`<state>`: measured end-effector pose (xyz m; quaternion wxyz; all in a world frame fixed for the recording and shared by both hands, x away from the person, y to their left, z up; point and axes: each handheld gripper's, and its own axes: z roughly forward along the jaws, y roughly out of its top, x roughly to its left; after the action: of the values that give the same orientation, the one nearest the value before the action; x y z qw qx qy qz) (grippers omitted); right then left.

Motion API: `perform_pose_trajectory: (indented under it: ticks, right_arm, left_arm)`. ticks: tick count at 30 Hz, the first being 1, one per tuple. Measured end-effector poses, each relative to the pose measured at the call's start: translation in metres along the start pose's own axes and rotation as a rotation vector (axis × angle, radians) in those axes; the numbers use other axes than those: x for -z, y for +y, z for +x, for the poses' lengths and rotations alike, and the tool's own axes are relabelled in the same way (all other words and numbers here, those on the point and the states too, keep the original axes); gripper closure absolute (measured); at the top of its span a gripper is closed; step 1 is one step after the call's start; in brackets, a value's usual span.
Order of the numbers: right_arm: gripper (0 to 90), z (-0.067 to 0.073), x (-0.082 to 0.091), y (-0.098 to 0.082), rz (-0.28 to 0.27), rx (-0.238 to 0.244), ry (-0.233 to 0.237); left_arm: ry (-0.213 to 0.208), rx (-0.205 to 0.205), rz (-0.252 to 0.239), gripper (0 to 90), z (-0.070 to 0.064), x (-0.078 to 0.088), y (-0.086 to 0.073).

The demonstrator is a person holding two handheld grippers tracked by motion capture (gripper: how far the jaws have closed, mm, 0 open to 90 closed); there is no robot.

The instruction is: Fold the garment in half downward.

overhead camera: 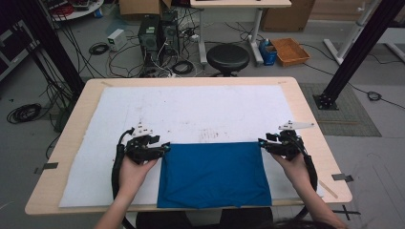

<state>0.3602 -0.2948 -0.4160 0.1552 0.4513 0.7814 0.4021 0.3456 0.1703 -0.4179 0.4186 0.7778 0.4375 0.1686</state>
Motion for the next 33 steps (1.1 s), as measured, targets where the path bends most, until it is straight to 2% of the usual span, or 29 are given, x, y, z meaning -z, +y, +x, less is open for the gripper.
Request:
perform_pose_trajectory:
  ticks: [5,7,11,12,13,15,18,19,20,23,27,29,31,33]
  right_arm:
    - [53.9,-0.004,-0.018,0.0,0.046,-0.024,-0.016]
    - [54.6,-0.005,-0.02,-0.004,0.055,-0.026,-0.021]
    - [61.6,-0.007,-0.025,-0.009,0.087,-0.027,-0.009]
    - [61.6,-0.007,-0.025,-0.009,0.087,-0.027,-0.009]
    - [67.6,-0.007,-0.028,-0.012,0.109,-0.016,0.008]
    - [73.1,-0.006,-0.028,-0.013,0.106,-0.001,-0.002]
    - [81.0,-0.006,-0.027,-0.014,0.103,0.01,0.018]
    - [82.4,-0.004,-0.027,-0.015,0.103,0.015,0.018]
    - [83.4,-0.004,-0.027,-0.015,0.095,0.031,0.018]
    - [85.0,-0.004,-0.026,-0.014,0.089,0.035,0.017]
    - [85.8,-0.007,-0.025,-0.005,0.074,0.038,0.016]
    - [86.0,-0.008,-0.026,0.0,0.072,0.041,0.014]
    - [86.0,-0.01,-0.029,0.004,0.055,0.063,0.005]
    - [86.0,-0.013,-0.034,0.008,0.064,0.056,0.0]
  left_arm:
    - [0.039,0.027,0.059,46.9,0.01,-0.022,-0.004]
    - [0.032,0.04,0.07,47.2,0.012,-0.026,-0.006]
    - [0.019,0.015,0.106,56.1,0.009,-0.029,-0.01]
    - [0.019,0.015,0.106,58.5,0.009,-0.029,-0.01]
    - [0.038,-0.003,0.099,62.6,0.006,-0.029,-0.011]
    - [0.032,0.002,0.092,66.8,0.006,-0.027,-0.013]
    - [0.01,0.019,0.085,76.8,0.006,-0.026,-0.016]
    - [-0.003,0.014,0.088,81.6,0.006,-0.025,-0.016]
    - [0.002,0.011,0.085,84.0,0.005,-0.025,-0.016]
    - [-0.002,-0.015,0.091,85.6,0.004,-0.025,-0.014]
    - [-0.007,-0.005,0.072,86.0,0.008,-0.024,-0.007]
    - [-0.001,-0.016,0.065,86.1,0.01,-0.025,-0.003]
    - [0.001,-0.02,0.059,86.1,0.012,-0.028,0.002]
    - [0.004,-0.027,0.061,86.0,0.014,-0.03,0.005]
